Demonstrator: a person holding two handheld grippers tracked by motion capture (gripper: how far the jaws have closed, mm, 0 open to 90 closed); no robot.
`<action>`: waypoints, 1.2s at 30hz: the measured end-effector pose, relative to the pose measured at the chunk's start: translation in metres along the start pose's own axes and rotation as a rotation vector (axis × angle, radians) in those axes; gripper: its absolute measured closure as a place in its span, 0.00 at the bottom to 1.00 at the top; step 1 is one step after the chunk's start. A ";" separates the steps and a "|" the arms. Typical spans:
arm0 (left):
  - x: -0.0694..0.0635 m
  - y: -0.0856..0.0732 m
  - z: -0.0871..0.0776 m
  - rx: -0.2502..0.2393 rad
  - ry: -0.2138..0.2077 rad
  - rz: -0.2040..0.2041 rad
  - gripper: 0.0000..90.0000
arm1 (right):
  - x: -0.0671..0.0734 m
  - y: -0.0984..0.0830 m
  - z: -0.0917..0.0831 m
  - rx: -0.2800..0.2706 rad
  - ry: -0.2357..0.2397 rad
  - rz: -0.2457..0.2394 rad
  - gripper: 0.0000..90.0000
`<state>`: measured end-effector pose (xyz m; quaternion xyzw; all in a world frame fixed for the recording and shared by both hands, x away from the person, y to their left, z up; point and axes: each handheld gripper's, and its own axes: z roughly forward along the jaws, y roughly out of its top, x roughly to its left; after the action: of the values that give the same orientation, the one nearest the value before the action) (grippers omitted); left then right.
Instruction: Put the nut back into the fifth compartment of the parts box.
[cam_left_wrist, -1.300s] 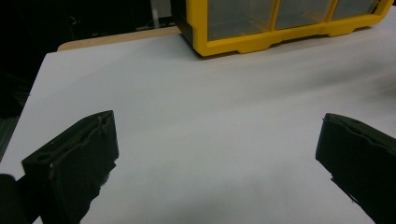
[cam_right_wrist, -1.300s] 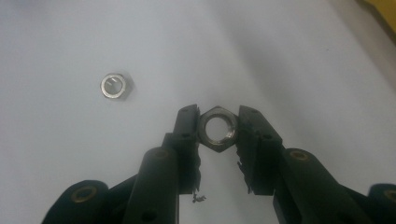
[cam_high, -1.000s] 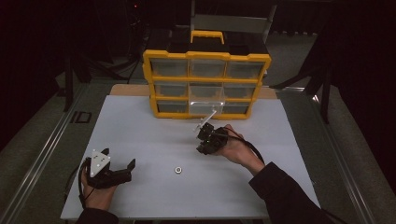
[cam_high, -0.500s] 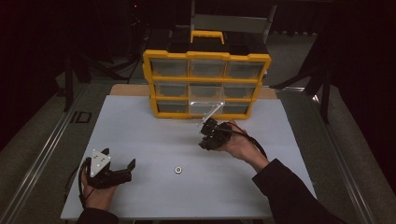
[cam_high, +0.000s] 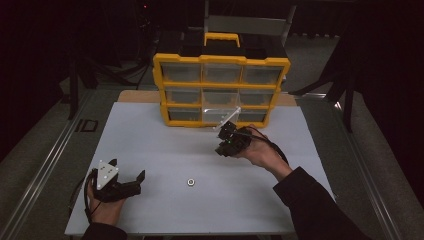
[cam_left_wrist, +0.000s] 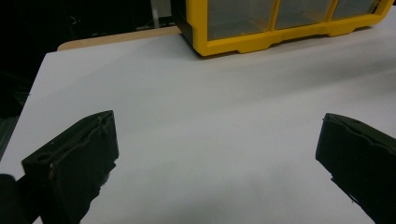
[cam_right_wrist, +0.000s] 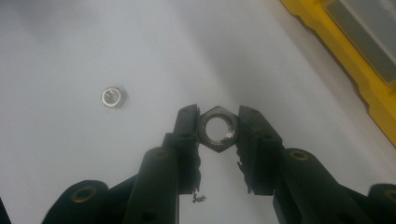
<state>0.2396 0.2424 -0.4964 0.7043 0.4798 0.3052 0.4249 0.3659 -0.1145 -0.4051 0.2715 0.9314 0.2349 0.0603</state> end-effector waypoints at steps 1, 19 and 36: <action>0.000 0.000 0.000 -0.001 0.000 -0.002 0.00 | -0.001 0.000 -0.001 -0.001 -0.003 0.000 0.78; 0.000 0.000 0.000 -0.002 0.000 -0.004 0.00 | -0.018 0.005 -0.019 -0.025 -0.022 0.041 0.78; -0.001 0.000 0.000 -0.001 0.000 0.002 0.00 | -0.038 0.016 -0.042 -0.035 -0.080 0.058 0.78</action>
<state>0.2395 0.2419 -0.4965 0.7046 0.4790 0.3056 0.4251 0.3955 -0.1397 -0.3608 0.3067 0.9157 0.2417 0.0952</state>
